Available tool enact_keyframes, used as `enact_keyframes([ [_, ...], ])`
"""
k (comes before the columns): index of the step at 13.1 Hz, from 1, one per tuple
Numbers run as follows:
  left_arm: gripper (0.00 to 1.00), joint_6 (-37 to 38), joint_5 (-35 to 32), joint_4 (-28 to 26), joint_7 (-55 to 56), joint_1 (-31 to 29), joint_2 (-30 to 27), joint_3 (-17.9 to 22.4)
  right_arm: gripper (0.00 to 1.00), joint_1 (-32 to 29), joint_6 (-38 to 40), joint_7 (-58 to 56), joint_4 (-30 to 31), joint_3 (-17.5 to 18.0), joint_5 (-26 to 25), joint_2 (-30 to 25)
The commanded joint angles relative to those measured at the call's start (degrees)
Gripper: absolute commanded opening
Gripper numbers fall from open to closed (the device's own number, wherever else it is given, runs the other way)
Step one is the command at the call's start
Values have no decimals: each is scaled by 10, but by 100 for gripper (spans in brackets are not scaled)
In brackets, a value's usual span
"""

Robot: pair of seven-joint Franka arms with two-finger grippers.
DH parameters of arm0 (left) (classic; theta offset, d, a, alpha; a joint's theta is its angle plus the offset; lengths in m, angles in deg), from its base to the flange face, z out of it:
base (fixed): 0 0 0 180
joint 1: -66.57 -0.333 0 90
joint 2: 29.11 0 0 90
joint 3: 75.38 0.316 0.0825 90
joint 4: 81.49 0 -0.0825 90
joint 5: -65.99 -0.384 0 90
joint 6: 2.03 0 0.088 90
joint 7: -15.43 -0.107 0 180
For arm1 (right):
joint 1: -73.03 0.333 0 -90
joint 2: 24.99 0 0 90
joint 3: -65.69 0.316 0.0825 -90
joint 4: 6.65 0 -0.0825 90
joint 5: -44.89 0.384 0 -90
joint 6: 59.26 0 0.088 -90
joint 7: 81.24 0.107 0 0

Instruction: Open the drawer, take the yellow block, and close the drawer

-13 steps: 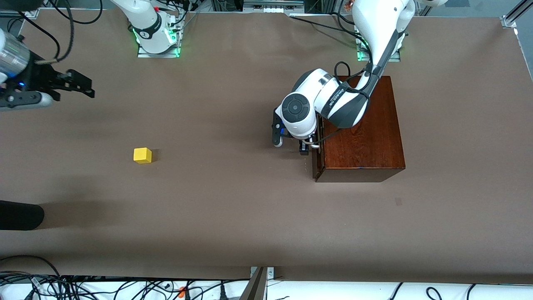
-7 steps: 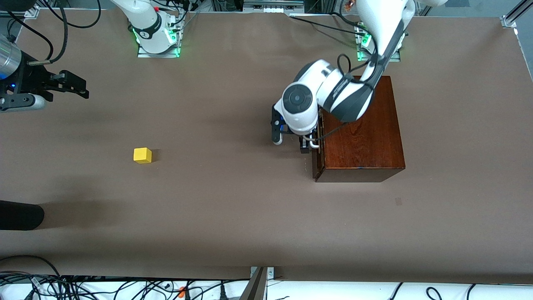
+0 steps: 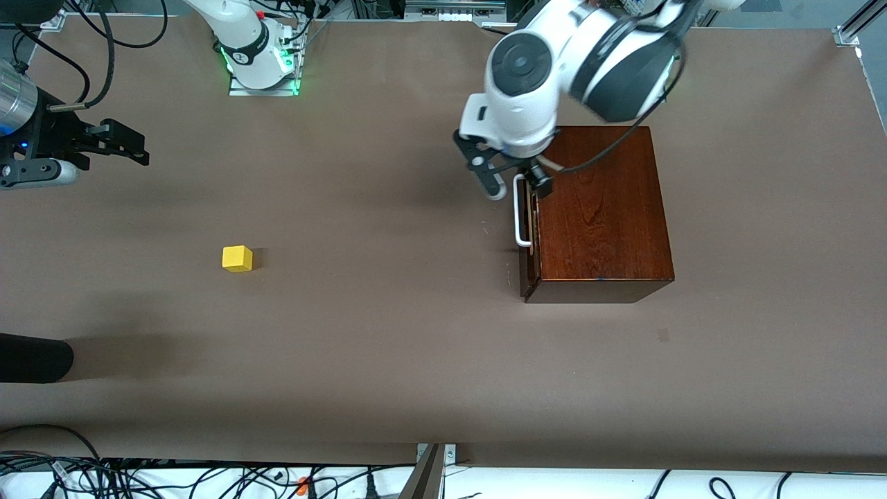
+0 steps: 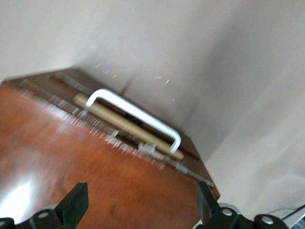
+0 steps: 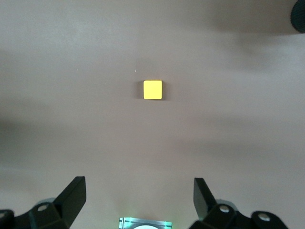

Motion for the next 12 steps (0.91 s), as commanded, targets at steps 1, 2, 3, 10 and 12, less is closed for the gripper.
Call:
enact_keyframes([
  [1, 100, 48, 4, 18, 9, -72, -36, 0, 100, -2, 12, 4, -15, 3, -9, 4],
  [2, 100, 70, 3, 29, 9, -91, -38, -1, 100, -2, 12, 4, -16, 4, -9, 4],
  [3, 100, 95, 2, 43, 12, -114, -45, -1, 100, -2, 11, 4, -16, 4, -9, 4],
  [10, 100, 62, 5, 29, 134, -197, -117, 58, 100, -2, 10, 4, -17, 4, -9, 4],
  [12, 100, -4, 6, -33, 136, -235, -153, 58, 100, -2, 10, 4, -17, 4, -9, 4],
])
